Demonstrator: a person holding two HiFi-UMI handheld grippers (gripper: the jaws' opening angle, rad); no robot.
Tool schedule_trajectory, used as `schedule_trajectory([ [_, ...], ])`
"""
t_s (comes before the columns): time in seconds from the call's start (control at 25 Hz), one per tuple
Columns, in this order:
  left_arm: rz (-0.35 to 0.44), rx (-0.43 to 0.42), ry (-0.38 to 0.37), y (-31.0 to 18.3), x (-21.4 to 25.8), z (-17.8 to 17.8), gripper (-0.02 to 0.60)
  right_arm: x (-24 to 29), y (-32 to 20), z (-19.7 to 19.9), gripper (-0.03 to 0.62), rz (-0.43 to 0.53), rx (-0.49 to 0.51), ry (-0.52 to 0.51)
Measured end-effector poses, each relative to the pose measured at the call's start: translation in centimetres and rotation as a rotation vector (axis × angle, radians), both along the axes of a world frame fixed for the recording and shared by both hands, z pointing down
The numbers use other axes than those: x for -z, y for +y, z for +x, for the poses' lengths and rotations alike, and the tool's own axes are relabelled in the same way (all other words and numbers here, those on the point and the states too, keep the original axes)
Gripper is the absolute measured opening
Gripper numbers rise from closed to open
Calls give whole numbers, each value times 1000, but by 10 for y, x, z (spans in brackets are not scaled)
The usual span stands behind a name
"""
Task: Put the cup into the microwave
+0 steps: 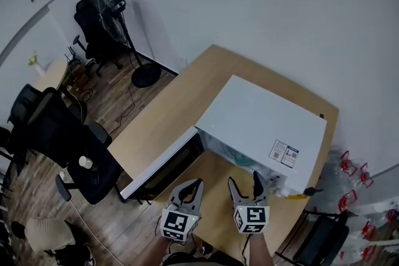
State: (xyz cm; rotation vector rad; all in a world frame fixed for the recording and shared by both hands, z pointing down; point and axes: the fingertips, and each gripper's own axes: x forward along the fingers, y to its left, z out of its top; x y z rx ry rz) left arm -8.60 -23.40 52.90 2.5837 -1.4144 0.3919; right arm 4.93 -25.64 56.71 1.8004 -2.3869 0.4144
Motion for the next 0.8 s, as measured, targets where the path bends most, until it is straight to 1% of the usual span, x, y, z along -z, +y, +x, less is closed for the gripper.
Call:
schedule_trajectory([
  [0.08,16,-6,8,9,10,0,23,9,13,-1,361,9,2,-1],
  [0.12,22,-9,9,14,13,0,23,14,19,-1,344,15,-1,-1],
  [0.16,28,-12,8,19,16,-1,23,20,26,0,307,24,-4,2],
  [0.4,63,-32,21,56,40,-4,23,54,72,1,199,76,-22,39],
  [0.64,86,-54,27,97,51,-2,23,83,115,1,143,134,-33,92],
  [0.8,99,-62,29,125,58,-3,23,91,144,2,112,150,-44,102],
])
